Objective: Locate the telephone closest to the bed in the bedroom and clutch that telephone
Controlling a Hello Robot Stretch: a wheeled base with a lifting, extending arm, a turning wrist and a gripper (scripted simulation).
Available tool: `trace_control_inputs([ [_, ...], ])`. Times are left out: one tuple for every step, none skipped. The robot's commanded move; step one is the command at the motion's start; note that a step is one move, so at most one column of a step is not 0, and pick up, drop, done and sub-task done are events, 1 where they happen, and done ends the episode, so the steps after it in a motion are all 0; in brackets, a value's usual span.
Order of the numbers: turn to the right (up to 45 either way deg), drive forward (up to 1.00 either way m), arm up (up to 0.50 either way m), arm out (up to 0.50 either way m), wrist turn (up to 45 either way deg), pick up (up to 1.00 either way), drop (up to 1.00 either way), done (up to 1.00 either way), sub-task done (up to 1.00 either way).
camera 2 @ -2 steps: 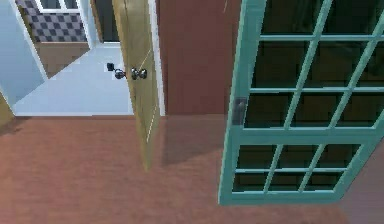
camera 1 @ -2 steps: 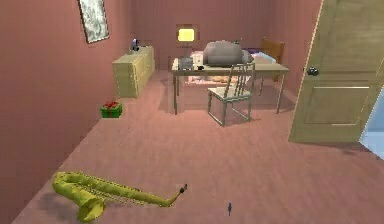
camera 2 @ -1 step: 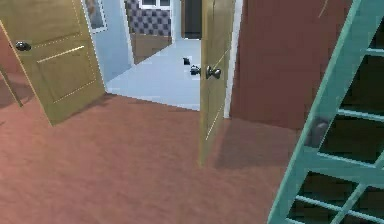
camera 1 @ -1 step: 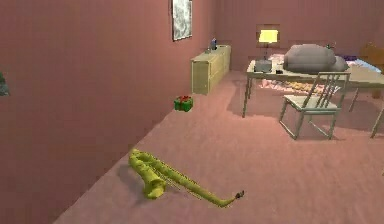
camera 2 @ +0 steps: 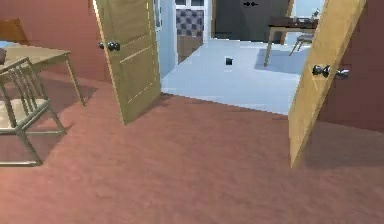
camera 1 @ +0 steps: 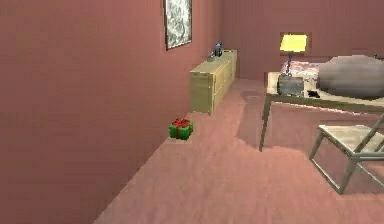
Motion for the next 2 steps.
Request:
trace_control_inputs([
  [15.0, 0.00, 0.00, 0.00, 0.0, 0.00, 0.00, 0.00, 0.00],
  [0.0, 0.65, 0.00, 0.00, 0.0, 0.00, 0.00, 0.00, 0.00],
])
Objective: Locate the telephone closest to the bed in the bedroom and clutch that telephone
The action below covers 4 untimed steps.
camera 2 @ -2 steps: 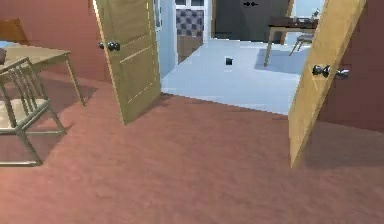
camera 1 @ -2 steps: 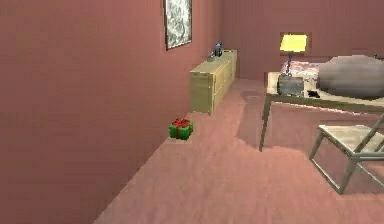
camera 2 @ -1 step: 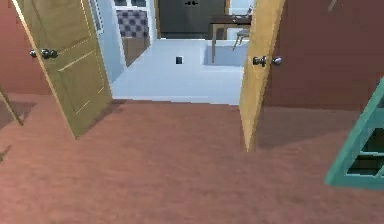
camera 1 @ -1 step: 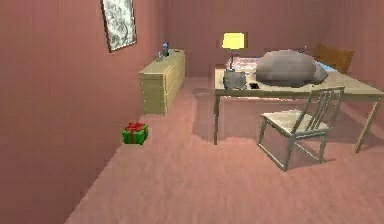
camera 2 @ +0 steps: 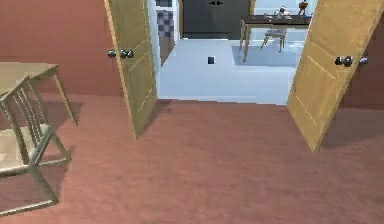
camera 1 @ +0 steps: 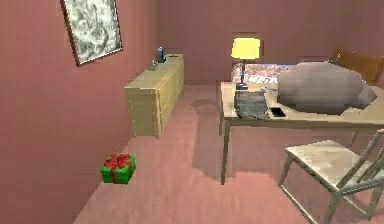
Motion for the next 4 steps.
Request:
trace_control_inputs([
  [30.0, 0.00, 0.00, 0.00, 0.0, 0.00, 0.00, 0.00, 0.00],
  [0.0, 0.80, 0.00, 0.00, 0.0, 0.00, 0.00, 0.00, 0.00],
  [-45.0, 0.00, 0.00, 0.00, 0.0, 0.00, 0.00, 0.00, 0.00],
  [-15.0, 0.00, 0.00, 0.00, 0.0, 0.00, 0.00, 0.00, 0.00],
])
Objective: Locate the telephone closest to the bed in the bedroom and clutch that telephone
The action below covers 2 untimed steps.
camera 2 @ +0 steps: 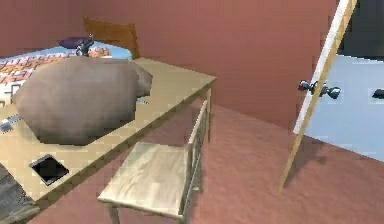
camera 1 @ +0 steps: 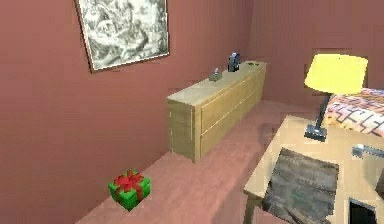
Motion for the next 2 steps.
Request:
trace_control_inputs([
  [0.0, 0.75, 0.00, 0.00, 0.0, 0.00, 0.00, 0.00, 0.00],
  [27.0, 0.00, 0.00, 0.00, 0.0, 0.00, 0.00, 0.00, 0.00],
])
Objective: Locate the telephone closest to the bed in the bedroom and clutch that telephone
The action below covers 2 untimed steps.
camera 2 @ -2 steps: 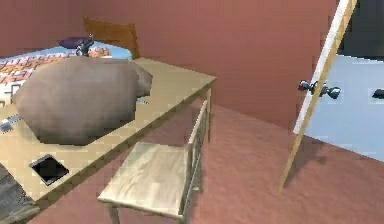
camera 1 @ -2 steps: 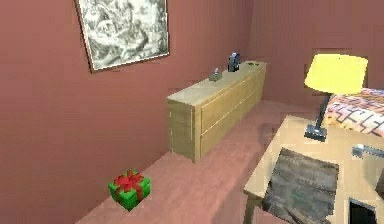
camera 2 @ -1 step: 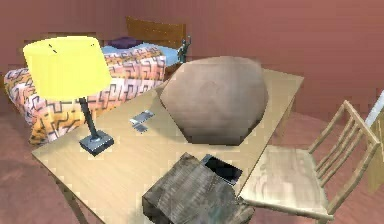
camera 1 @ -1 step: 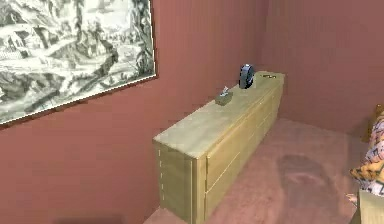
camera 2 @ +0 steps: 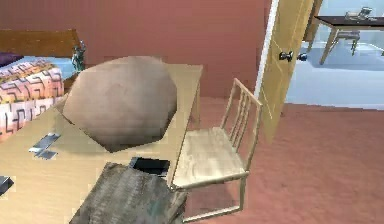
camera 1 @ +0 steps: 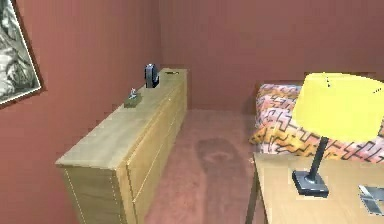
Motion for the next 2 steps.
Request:
trace_control_inputs([
  [0.0, 1.00, 0.00, 0.00, 0.0, 0.00, 0.00, 0.00, 0.00],
  [6.0, 0.00, 0.00, 0.00, 0.0, 0.00, 0.00, 0.00, 0.00],
])
